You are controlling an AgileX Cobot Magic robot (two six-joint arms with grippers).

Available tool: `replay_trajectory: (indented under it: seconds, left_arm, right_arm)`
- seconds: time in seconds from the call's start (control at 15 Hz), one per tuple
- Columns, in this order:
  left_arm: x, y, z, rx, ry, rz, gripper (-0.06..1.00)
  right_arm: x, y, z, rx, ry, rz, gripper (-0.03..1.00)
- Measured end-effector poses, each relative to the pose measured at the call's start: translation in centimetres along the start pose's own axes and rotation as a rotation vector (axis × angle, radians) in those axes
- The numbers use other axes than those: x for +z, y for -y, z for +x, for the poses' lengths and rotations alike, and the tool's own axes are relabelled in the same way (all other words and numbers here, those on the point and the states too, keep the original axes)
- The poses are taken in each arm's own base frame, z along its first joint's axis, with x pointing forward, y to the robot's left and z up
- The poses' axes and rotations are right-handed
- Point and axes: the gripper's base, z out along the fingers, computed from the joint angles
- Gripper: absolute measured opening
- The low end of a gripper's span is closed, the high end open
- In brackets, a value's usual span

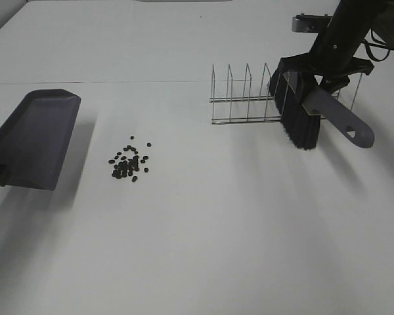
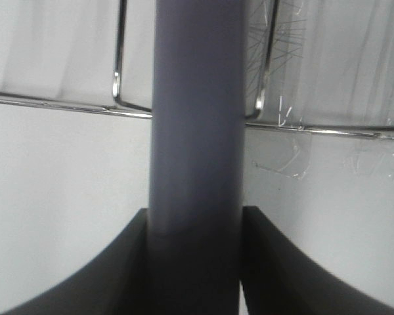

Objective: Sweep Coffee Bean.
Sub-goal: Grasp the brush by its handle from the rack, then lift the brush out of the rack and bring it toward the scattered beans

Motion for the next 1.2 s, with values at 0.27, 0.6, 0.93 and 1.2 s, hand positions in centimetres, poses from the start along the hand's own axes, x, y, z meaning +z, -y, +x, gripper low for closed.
replay_trajectory:
  seconds: [0.27,0.6,0.93,1.2]
  left_arm:
    - [0.0,0.0,0.0,0.0,0.001,0.0,0.33]
    - [0.0,0.0,0.0,0.0,0.001,0.0,0.33]
    - [0.0,0.0,0.0,0.005,0.001,-0.002,0.33]
    - [0.0,-0.1,0.0,0.009,0.0,-0.006,0.33]
  right_arm:
    - [0.0,-0.1,0.0,0.01,-0.005,-0.019,0.36]
    - [-0.4,-0.2,0.6,0.01,-0.07,-0.025,0.36]
    - [-8.0,-0.3,0.6,-0.008,0.061,0.011,0.36]
    - [-14.7,-0.4,2.0,0.011,0.185,0.044,0.36]
